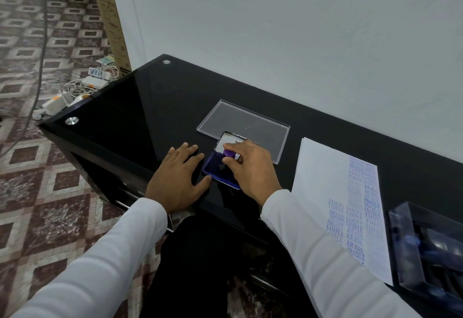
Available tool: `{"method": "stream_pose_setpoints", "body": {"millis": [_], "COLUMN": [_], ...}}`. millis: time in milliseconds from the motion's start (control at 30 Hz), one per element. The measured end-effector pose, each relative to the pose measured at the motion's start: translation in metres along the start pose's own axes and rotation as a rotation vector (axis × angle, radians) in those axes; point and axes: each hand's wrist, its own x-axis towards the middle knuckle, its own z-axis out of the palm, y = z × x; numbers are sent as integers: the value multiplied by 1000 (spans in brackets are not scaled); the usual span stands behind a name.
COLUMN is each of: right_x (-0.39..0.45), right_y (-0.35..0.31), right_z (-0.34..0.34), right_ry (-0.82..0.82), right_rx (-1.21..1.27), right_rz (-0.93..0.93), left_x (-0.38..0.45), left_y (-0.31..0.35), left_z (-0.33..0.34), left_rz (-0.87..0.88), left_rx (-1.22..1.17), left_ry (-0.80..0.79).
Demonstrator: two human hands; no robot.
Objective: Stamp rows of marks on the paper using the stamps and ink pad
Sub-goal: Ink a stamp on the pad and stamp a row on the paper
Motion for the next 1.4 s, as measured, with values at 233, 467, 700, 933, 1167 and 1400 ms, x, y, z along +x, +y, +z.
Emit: {"method": "stream_pose_setpoints", "body": {"millis": [233, 467, 700, 933, 1167, 1400], "right_x": [-10, -32, -66, -95, -116, -119], "right_y": [4, 27, 61, 101, 137, 157], "right_z": [-8, -28, -60, -92, -119, -126], "right_ry": [140, 412, 503, 590, 649, 640], "right_rx": [123, 261, 258, 230, 193, 151], "right_rz": [58, 133, 228, 337, 375, 383], "left_x": [3, 12, 19, 26, 34, 46], "left_y": [9, 50, 110, 170, 217, 234], "left_z": [-10, -13, -4, 15, 39, 53], "left_rz": [-39, 46, 125, 258, 296, 280], "left_rx": [-151, -189, -237, -242, -243, -213], "left_ry": [30, 58, 28, -51, -105, -173]}}
